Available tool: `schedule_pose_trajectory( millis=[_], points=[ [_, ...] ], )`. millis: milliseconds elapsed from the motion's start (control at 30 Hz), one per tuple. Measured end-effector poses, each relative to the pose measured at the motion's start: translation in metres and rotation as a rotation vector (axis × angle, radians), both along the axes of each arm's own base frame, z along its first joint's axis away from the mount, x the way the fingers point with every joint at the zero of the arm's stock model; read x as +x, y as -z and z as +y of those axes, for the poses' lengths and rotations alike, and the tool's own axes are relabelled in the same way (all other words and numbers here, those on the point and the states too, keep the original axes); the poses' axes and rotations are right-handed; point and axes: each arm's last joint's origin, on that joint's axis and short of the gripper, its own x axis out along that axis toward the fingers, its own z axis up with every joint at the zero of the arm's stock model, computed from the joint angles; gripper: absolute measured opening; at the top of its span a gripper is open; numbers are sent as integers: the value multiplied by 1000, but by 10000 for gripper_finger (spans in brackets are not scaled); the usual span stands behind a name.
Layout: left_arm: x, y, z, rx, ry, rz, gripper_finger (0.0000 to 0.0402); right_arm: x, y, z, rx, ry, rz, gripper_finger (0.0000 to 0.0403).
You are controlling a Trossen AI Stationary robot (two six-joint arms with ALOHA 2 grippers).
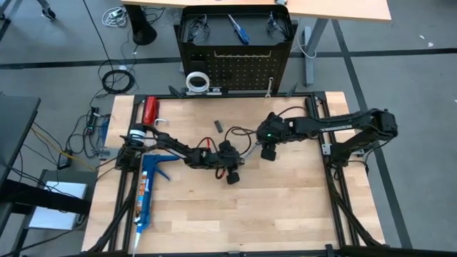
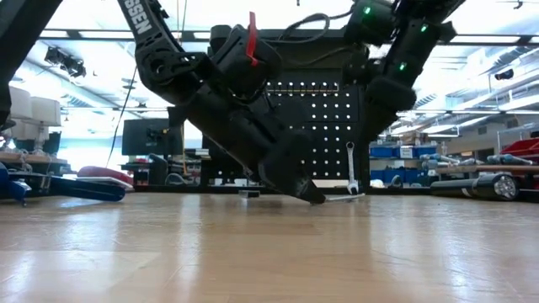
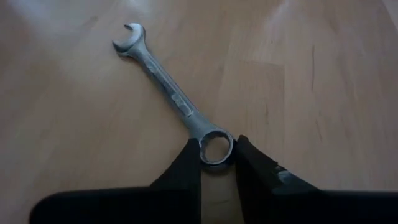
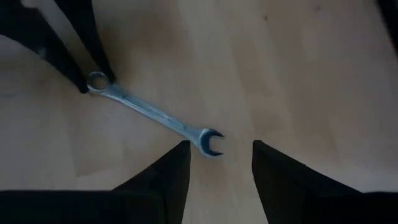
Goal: Hang tools onto peg board
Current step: Hang the wrench onto the black pegboard
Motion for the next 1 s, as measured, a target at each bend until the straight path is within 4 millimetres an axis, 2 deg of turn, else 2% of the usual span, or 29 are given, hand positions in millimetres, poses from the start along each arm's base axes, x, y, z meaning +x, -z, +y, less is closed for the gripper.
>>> schedule_pose_trajectory(
  millis=[133,333,700,867,1000],
  points=[
    [-2,-20,4,36,4,-20,16,-14,-19,2,6,21,-54,174],
    [-8,-47,9,70,22,-35,9,-24,-34,8,-12,-18,-102,180],
    [-22,-81,9,110,47,-20,9,-32,-41,29,-125,-12,-91,181],
    [-27,-96,11,94,67,-49,9,-32,-42,31,-126,-19,-98,182],
    [-28,-99,10,74,96,-57,9,-32,-42,32,-120,-22,-96,181]
  ],
)
